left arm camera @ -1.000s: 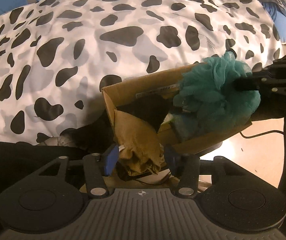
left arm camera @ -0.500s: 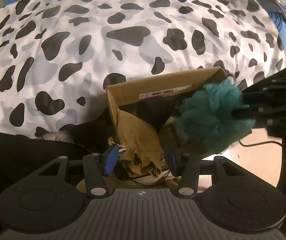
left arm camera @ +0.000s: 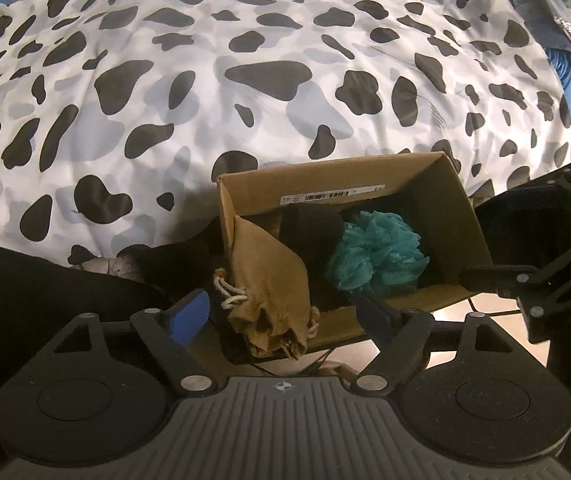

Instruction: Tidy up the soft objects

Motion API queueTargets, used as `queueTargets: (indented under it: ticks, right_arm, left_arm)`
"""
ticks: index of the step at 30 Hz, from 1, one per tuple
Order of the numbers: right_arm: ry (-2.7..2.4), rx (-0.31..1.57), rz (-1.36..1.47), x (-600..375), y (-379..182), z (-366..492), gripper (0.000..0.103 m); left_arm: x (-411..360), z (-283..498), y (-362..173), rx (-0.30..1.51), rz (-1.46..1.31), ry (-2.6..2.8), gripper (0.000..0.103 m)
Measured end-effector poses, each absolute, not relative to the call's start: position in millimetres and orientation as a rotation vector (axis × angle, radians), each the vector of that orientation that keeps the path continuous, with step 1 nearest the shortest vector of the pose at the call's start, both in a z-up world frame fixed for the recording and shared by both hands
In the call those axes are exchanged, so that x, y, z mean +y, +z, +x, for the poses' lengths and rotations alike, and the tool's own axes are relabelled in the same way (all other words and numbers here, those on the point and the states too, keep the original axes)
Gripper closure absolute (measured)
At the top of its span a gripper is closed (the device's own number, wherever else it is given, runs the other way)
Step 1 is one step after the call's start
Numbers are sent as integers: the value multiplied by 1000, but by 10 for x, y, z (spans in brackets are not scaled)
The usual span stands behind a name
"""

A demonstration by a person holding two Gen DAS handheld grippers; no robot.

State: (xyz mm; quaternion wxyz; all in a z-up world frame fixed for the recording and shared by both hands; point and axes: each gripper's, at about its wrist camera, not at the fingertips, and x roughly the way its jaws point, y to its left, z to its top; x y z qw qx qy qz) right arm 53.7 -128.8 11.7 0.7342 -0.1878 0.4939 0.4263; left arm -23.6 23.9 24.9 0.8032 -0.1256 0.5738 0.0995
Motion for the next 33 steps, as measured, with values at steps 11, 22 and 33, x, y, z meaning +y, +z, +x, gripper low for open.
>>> queueTargets:
  ticks: [11, 22, 33]
  right_arm:
    - [802, 1171, -436, -1296, 0, 542, 0]
    - [666, 1211, -473, -1328, -37, 480, 0]
    - [621, 1246, -519, -1285, -140, 423, 0]
  left_arm:
    - [102, -250, 182, 1264, -293, 274, 0]
    - [9, -238, 41, 1301, -259, 315, 0]
    - [27, -192, -82, 1336, -318, 265, 0]
